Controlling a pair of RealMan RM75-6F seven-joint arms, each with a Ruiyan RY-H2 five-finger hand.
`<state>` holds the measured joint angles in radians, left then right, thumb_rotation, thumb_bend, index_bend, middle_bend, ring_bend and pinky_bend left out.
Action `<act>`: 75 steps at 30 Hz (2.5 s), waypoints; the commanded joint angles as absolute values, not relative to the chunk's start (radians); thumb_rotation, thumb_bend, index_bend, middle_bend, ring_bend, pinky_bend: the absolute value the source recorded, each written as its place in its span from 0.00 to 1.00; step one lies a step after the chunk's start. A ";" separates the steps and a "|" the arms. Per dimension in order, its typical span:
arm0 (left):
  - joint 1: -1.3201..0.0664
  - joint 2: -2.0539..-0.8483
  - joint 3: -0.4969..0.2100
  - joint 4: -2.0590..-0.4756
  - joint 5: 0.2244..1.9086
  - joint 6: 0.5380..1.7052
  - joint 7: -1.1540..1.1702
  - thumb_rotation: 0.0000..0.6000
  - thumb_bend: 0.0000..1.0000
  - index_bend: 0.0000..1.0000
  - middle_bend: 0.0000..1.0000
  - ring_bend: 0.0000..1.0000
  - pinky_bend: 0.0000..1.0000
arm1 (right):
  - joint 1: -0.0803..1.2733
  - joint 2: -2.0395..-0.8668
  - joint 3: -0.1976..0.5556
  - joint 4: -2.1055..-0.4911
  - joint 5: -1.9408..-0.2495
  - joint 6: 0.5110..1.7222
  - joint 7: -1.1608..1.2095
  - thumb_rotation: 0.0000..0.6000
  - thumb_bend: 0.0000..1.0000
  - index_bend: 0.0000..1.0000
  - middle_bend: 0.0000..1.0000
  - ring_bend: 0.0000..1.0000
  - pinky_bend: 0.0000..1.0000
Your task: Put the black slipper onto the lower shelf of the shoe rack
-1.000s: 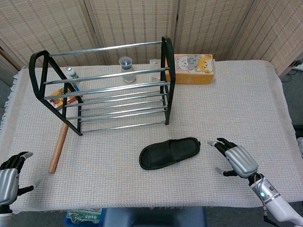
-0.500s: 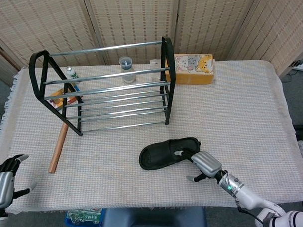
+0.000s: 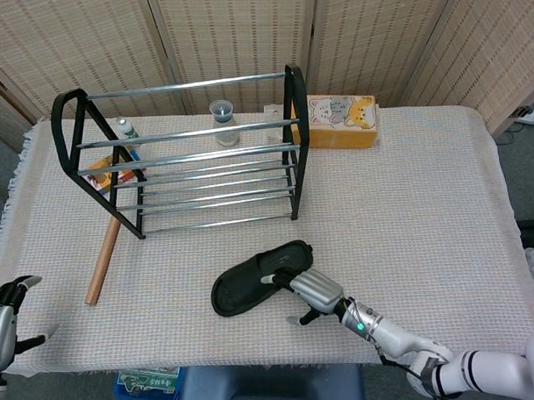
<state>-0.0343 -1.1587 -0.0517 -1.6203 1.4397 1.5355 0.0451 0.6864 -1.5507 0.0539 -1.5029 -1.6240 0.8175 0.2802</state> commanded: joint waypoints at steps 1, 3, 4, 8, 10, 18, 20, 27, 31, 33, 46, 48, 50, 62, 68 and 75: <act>-0.033 -1.156 -0.053 -1.620 1.439 1.537 0.045 1.00 0.08 0.25 0.23 0.22 0.30 | 0.737 -1.603 0.084 -1.487 -1.620 0.792 0.283 1.00 0.27 0.10 0.20 0.14 0.25; -0.032 -1.154 -0.055 -1.620 1.437 1.537 0.043 1.00 0.08 0.25 0.23 0.22 0.30 | 0.763 -1.635 0.097 -1.470 -1.610 0.775 0.287 1.00 0.27 0.10 0.20 0.14 0.25; -0.033 -1.152 -0.056 -1.620 1.437 1.536 0.042 1.00 0.08 0.25 0.23 0.22 0.30 | 0.780 -1.655 0.105 -1.458 -1.603 0.762 0.289 1.00 0.27 0.10 0.20 0.14 0.25; -0.034 -1.145 -0.058 -1.619 1.438 1.535 0.042 1.00 0.08 0.25 0.23 0.22 0.30 | 0.823 -1.707 0.120 -1.423 -1.589 0.737 0.275 1.00 0.27 0.10 0.20 0.14 0.25; -0.036 -1.143 -0.059 -1.620 1.438 1.530 0.042 1.00 0.08 0.25 0.23 0.22 0.30 | 0.844 -1.729 0.127 -1.412 -1.580 0.726 0.268 1.00 0.27 0.10 0.20 0.14 0.25; -0.047 -1.140 -0.064 -1.624 1.450 1.524 0.044 1.00 0.08 0.25 0.23 0.22 0.30 | 0.841 -1.689 0.122 -1.442 -1.558 0.769 0.196 1.00 0.27 0.10 0.20 0.14 0.24; -0.051 -1.141 -0.065 -1.626 1.453 1.522 0.047 1.00 0.08 0.25 0.23 0.22 0.30 | 0.829 -1.663 0.116 -1.461 -1.554 0.789 0.177 1.00 0.27 0.10 0.20 0.14 0.24; -0.097 -1.134 -0.058 -1.614 1.530 1.492 0.039 1.00 0.08 0.25 0.23 0.22 0.30 | 0.769 -1.489 0.094 -1.596 -1.576 0.901 0.115 1.00 0.27 0.10 0.20 0.14 0.24; -0.150 -1.118 -0.040 -1.585 1.632 1.461 -0.041 1.00 0.08 0.26 0.23 0.22 0.30 | 0.717 -1.348 0.082 -1.698 -1.604 0.992 0.084 1.00 0.27 0.10 0.20 0.14 0.24; -0.185 -1.117 -0.031 -1.570 1.685 1.440 -0.093 1.00 0.08 0.27 0.23 0.22 0.31 | 0.688 -1.271 0.072 -1.745 -1.614 1.032 0.079 1.00 0.27 0.10 0.20 0.14 0.24; -0.465 -1.177 -0.014 -1.514 1.919 1.264 -0.256 1.00 0.12 0.28 0.23 0.24 0.31 | 0.458 -0.987 -0.022 -1.870 -1.722 1.335 0.034 1.00 0.27 0.10 0.20 0.14 0.24; -0.510 -1.194 -0.012 -1.501 1.932 1.225 -0.275 1.00 0.12 0.27 0.23 0.24 0.31 | 0.430 -0.975 -0.032 -1.868 -1.725 1.362 0.037 1.00 0.27 0.10 0.20 0.14 0.24; -0.553 -1.213 -0.014 -1.482 1.935 1.187 -0.289 1.00 0.12 0.26 0.23 0.24 0.31 | 0.409 -0.970 -0.039 -1.863 -1.729 1.379 0.040 1.00 0.27 0.10 0.20 0.14 0.24; -0.710 -1.243 0.015 -1.427 1.913 0.951 -0.136 1.00 0.15 0.16 0.19 0.24 0.31 | 0.345 -0.977 -0.049 -1.833 -1.745 1.421 0.059 1.00 0.27 0.10 0.20 0.14 0.24; -0.740 -1.254 0.037 -1.369 1.941 0.934 -0.009 1.00 0.17 0.16 0.19 0.24 0.31 | 0.330 -0.976 -0.047 -1.831 -1.755 1.427 0.060 1.00 0.27 0.10 0.20 0.14 0.24; -0.771 -1.314 0.060 -1.269 1.955 0.957 -0.004 1.00 0.17 0.16 0.18 0.23 0.31 | 0.317 -0.982 -0.039 -1.823 -1.754 1.431 0.075 1.00 0.27 0.10 0.20 0.14 0.24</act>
